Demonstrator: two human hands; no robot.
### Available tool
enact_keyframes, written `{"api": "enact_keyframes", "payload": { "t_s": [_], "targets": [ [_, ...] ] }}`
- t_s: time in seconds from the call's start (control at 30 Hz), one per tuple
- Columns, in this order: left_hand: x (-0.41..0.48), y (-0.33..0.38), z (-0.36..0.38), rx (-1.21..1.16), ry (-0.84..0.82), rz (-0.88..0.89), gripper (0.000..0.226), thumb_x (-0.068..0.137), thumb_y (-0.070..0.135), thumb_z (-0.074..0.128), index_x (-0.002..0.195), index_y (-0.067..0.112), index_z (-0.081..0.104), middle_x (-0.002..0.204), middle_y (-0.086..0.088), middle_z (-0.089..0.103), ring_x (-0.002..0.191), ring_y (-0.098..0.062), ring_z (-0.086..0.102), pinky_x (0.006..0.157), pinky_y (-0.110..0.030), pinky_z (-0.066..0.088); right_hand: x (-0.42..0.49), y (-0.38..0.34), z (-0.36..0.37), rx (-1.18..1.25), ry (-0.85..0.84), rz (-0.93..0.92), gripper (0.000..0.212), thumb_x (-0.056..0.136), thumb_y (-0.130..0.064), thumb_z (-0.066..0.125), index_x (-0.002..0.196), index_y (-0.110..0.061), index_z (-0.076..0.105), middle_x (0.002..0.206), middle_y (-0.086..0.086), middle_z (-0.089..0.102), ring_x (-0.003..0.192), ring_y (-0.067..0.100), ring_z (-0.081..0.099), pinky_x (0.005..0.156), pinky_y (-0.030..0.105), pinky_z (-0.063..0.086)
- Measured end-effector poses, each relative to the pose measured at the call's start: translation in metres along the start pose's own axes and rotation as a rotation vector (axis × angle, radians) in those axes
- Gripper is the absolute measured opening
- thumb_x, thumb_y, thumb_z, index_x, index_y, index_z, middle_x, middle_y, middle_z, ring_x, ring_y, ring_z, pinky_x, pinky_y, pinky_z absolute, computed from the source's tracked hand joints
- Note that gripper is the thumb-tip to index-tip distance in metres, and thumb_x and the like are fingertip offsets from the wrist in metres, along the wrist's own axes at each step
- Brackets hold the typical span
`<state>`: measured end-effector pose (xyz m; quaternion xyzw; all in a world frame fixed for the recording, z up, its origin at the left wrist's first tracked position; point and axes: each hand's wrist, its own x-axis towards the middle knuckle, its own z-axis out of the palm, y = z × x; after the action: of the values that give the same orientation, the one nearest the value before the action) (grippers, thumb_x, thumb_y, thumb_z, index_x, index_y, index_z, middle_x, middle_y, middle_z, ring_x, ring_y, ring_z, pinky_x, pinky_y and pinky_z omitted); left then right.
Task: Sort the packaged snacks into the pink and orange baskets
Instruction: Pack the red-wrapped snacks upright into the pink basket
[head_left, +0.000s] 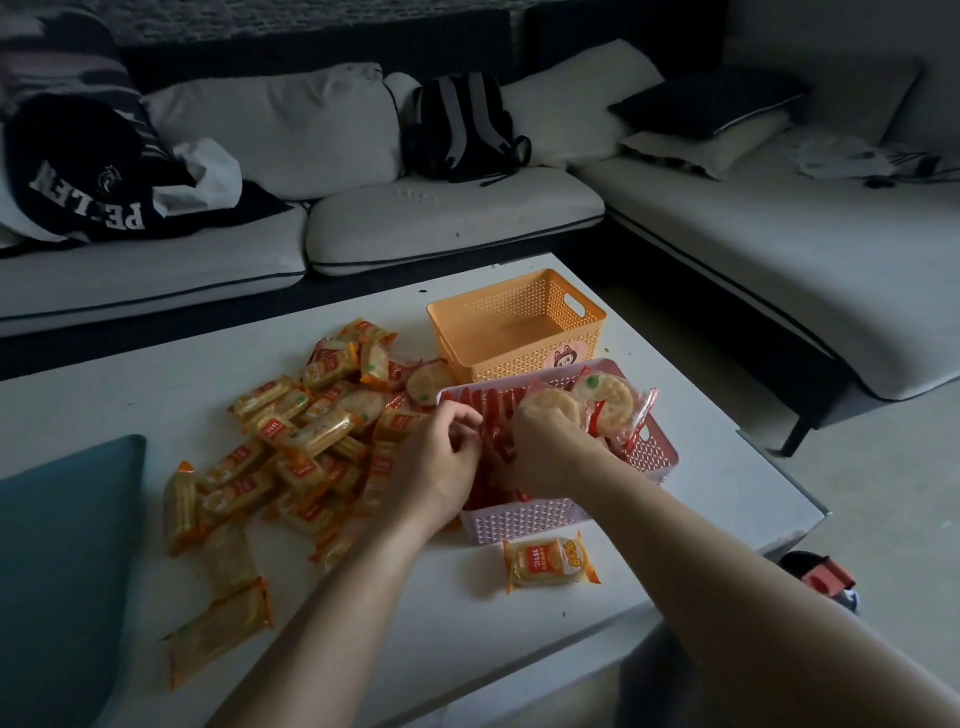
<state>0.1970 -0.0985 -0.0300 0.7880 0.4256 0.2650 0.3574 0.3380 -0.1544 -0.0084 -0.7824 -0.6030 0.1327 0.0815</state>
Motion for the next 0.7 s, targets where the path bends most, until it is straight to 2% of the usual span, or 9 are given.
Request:
{"api": "enact_keyframes", "payload": {
  "t_s": [0.07, 0.13, 0.17, 0.27, 0.4, 0.53, 0.6, 0.67, 0.7],
  "targets": [
    [-0.001, 0.000, 0.003, 0.000, -0.044, 0.040, 0.019, 0.101, 0.016, 0.055, 0.103, 0.031, 0.066, 0.096, 0.015, 0.069, 0.088, -0.006, 0.066, 0.072, -0.029, 0.056, 0.003, 0.006, 0.001, 0.034, -0.042, -0.001, 0.025, 0.095, -0.033, 0.065, 0.095, -0.008, 0.067, 0.071, -0.003, 0.055, 0.062, 0.006, 0.052, 0.058, 0.017, 0.048],
    [0.000, 0.001, 0.004, -0.005, -0.071, 0.026, 0.024, 0.102, 0.013, 0.052, 0.103, 0.033, 0.066, 0.099, 0.016, 0.070, 0.094, -0.005, 0.066, 0.077, -0.031, 0.058, 0.006, 0.014, 0.001, 0.119, -0.076, 0.031, 0.026, 0.091, -0.028, 0.070, 0.105, -0.005, 0.072, 0.090, 0.002, 0.069, 0.080, 0.013, 0.067, 0.073, 0.026, 0.060],
    [0.001, 0.000, 0.003, -0.010, -0.067, 0.021, 0.026, 0.102, 0.012, 0.052, 0.103, 0.032, 0.067, 0.100, 0.015, 0.070, 0.095, -0.006, 0.066, 0.078, -0.029, 0.057, 0.007, 0.017, 0.001, 0.146, -0.078, 0.036, 0.026, 0.089, -0.025, 0.071, 0.108, -0.006, 0.073, 0.096, 0.004, 0.071, 0.085, 0.016, 0.069, 0.076, 0.029, 0.062],
    [0.003, -0.005, 0.000, 0.048, -0.073, 0.059, 0.028, 0.100, 0.008, 0.054, 0.105, 0.028, 0.073, 0.104, 0.011, 0.071, 0.098, -0.008, 0.065, 0.078, -0.016, 0.051, 0.007, 0.018, 0.005, 0.188, -0.104, 0.018, 0.022, 0.091, -0.021, 0.068, 0.107, -0.007, 0.072, 0.097, 0.007, 0.072, 0.087, 0.019, 0.070, 0.076, 0.030, 0.062],
    [0.005, -0.009, 0.001, 0.167, -0.069, 0.079, 0.020, 0.097, 0.017, 0.063, 0.109, 0.023, 0.077, 0.115, 0.004, 0.061, 0.107, -0.011, 0.057, 0.086, -0.019, 0.043, 0.008, 0.018, 0.010, 0.166, -0.086, 0.062, 0.027, 0.095, -0.018, 0.064, 0.116, -0.002, 0.069, 0.105, 0.011, 0.070, 0.095, 0.022, 0.069, 0.072, 0.021, 0.056],
    [0.007, -0.014, -0.001, 0.284, -0.113, 0.074, 0.025, 0.088, 0.032, 0.076, 0.112, 0.026, 0.076, 0.117, 0.004, 0.058, 0.111, -0.015, 0.057, 0.090, -0.023, 0.043, 0.006, 0.014, 0.018, 0.103, 0.008, 0.115, 0.045, 0.091, -0.025, 0.068, 0.129, -0.003, 0.057, 0.124, 0.013, 0.059, 0.115, 0.028, 0.060, 0.091, 0.031, 0.055],
    [0.005, -0.013, 0.000, 0.345, -0.099, 0.070, 0.030, 0.083, 0.038, 0.079, 0.112, 0.030, 0.073, 0.118, 0.005, 0.057, 0.111, -0.015, 0.055, 0.091, -0.027, 0.048, 0.006, 0.015, 0.012, 0.116, 0.015, 0.120, 0.033, 0.091, -0.023, 0.069, 0.118, -0.004, 0.064, 0.112, 0.012, 0.065, 0.103, 0.023, 0.066, 0.077, 0.025, 0.058],
    [0.002, -0.009, 0.002, 0.395, -0.092, 0.059, 0.032, 0.082, 0.040, 0.078, 0.112, 0.032, 0.069, 0.120, 0.006, 0.056, 0.113, -0.015, 0.053, 0.093, -0.029, 0.049, 0.001, 0.020, -0.004, 0.178, 0.066, 0.160, 0.011, 0.094, -0.017, 0.066, 0.095, -0.008, 0.071, 0.087, 0.007, 0.070, 0.072, 0.013, 0.069, 0.052, 0.018, 0.055],
    [0.002, -0.007, 0.003, 0.423, -0.097, 0.049, 0.034, 0.082, 0.040, 0.078, 0.114, 0.033, 0.066, 0.121, 0.006, 0.055, 0.116, -0.016, 0.052, 0.094, -0.030, 0.048, -0.003, 0.025, -0.014, 0.210, 0.159, 0.186, 0.010, 0.094, -0.016, 0.064, 0.090, -0.011, 0.071, 0.082, 0.005, 0.071, 0.065, 0.011, 0.068, 0.052, 0.020, 0.057]
  ]
}}
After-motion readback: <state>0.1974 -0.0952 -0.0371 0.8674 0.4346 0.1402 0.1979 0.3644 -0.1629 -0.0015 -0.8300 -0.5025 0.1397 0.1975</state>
